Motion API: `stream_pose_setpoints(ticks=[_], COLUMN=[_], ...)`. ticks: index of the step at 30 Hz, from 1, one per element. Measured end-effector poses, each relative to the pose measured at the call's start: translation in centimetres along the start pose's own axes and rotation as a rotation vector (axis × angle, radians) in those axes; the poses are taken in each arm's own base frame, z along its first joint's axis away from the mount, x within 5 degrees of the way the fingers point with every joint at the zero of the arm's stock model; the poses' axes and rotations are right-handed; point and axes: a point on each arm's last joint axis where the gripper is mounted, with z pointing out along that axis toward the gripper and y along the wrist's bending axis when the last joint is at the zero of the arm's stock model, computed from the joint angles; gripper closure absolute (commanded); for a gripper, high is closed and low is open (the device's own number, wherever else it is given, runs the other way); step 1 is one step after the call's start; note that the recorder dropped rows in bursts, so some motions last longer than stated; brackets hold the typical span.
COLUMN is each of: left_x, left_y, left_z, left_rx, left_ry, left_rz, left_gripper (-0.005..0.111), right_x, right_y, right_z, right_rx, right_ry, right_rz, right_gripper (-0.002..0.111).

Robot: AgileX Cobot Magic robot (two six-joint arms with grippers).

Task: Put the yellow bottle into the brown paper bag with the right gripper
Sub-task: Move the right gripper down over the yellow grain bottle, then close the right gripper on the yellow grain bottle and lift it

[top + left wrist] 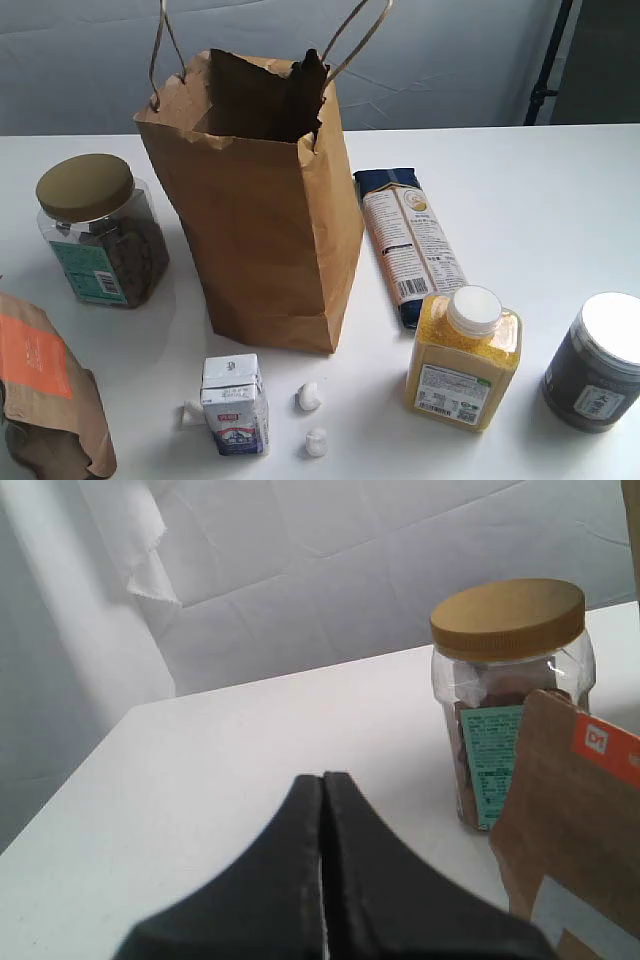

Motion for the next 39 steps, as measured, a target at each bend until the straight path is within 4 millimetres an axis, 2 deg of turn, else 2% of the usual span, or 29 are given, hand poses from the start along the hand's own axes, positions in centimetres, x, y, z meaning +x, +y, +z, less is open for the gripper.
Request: stream_pose_setpoints(ticks=[7, 10, 12, 15, 19, 22, 24, 25, 26, 27, 28, 29, 30, 31, 32, 33, 39], left_x=[0.0, 0.0, 0.0, 0.0, 0.0, 0.0, 0.0, 0.0, 0.0, 0.0, 0.0, 0.0, 0.0, 0.0, 0.0, 0.0, 0.0], left_y=[0.0, 0.0, 0.0, 0.0, 0.0, 0.0, 0.0, 0.0, 0.0, 0.0, 0.0, 0.0, 0.0, 0.0, 0.0, 0.0, 0.0], left_z=[0.0, 0.0, 0.0, 0.0, 0.0, 0.0, 0.0, 0.0, 0.0, 0.0, 0.0, 0.0, 0.0, 0.0, 0.0, 0.0, 0.0], left_rx=[0.000, 0.000, 0.000, 0.000, 0.000, 0.000, 0.000, 0.000, 0.000, 0.000, 0.000, 0.000, 0.000, 0.000, 0.000, 0.000, 0.000], left_ry=[0.000, 0.000, 0.000, 0.000, 0.000, 0.000, 0.000, 0.000, 0.000, 0.000, 0.000, 0.000, 0.000, 0.000, 0.000, 0.000, 0.000], left_rz=[0.000, 0.000, 0.000, 0.000, 0.000, 0.000, 0.000, 0.000, 0.000, 0.000, 0.000, 0.000, 0.000, 0.000, 0.000, 0.000, 0.000], left_gripper=[0.107, 0.107, 0.107, 0.107, 0.107, 0.107, 0.107, 0.107, 0.107, 0.107, 0.107, 0.107, 0.107, 0.107, 0.107, 0.107, 0.107], right_x=[0.0, 0.0, -0.8, -3.6, -8.8, -12.4, -13.7, -14.1, -14.3, -14.7, -14.5, -14.1, -13.8, -13.0, -12.6, -11.2, -5.9], right_y=[0.0, 0.0, 0.0, 0.4, 1.1, 2.4, 3.7, 4.5, 5.5, 7.3, 8.3, 10.5, 11.4, 13.1, 13.6, 14.5, 16.3], right_z=[0.0, 0.0, -0.2, -0.6, -0.4, 1.3, 3.0, 4.0, 5.1, 6.8, 7.8, 9.5, 10.0, 11.2, 11.7, 12.7, 16.7], right_rx=[-0.001, 0.005, 0.009, 0.023, 0.046, -0.023, -0.113, -0.161, -0.204, -0.266, -0.291, -0.343, -0.366, -0.395, -0.403, -0.422, -0.485], right_ry=[0.000, 0.000, -0.001, 0.002, 0.131, 0.383, 0.576, 0.678, 0.770, 0.890, 0.940, 1.005, 1.024, 1.070, 1.088, 1.137, 1.254], right_rz=[0.038, 0.187, 0.323, 0.356, 0.213, -0.004, -0.115, -0.167, -0.221, -0.327, -0.369, -0.463, -0.501, -0.563, -0.585, -0.636, -0.796], right_gripper=[0.108, 0.108, 0.108, 0.108, 0.108, 0.108, 0.107, 0.104, 0.091, 0.084, 0.060, 0.045, 0.018, 0.010, 0.003, 0.003, 0.003])
